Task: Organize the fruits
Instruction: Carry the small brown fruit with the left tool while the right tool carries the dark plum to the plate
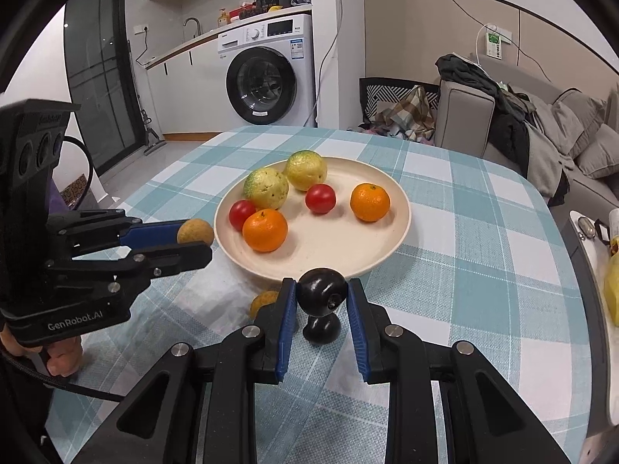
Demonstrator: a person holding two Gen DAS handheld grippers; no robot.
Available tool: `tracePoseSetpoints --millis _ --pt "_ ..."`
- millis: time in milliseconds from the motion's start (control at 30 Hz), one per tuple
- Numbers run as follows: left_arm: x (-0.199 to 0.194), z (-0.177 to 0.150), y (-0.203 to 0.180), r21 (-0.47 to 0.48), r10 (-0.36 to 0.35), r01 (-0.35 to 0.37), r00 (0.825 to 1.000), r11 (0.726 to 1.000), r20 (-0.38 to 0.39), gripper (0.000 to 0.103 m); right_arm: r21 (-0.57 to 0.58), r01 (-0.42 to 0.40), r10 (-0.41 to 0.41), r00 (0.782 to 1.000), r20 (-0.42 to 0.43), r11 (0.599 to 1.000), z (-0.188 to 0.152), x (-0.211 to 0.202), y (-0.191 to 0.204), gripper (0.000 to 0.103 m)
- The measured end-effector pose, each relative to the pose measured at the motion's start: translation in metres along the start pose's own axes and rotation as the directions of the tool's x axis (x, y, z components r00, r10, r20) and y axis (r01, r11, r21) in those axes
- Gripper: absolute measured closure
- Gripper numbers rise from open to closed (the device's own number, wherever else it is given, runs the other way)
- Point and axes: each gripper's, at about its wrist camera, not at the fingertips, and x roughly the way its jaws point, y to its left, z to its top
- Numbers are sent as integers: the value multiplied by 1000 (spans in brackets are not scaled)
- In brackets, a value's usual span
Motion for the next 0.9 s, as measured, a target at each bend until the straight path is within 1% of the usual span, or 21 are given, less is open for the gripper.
tracePoseSetpoints --millis 333,433,533,633,900 --pt "14 25 9 1 34 -34 999 999 6 81 18 -4 4 1000 16 1000 18 7 -4 76" --pt "18 32 8 -5 32 -32 999 999 13 81 50 -25 24 999 21 998 23 10 -11 76" --pt "25 38 7 -2 38 -38 999 999 13 81 64 -22 21 1000 19 998 28 14 -16 76" --pt "32 40 4 14 42 -42 999 999 10 81 75 -26 24 1000 18 997 31 19 -20 76" --pt "57 38 -5 37 47 -46 999 998 -23 81 88 -36 38 999 -16 995 34 37 -23 76"
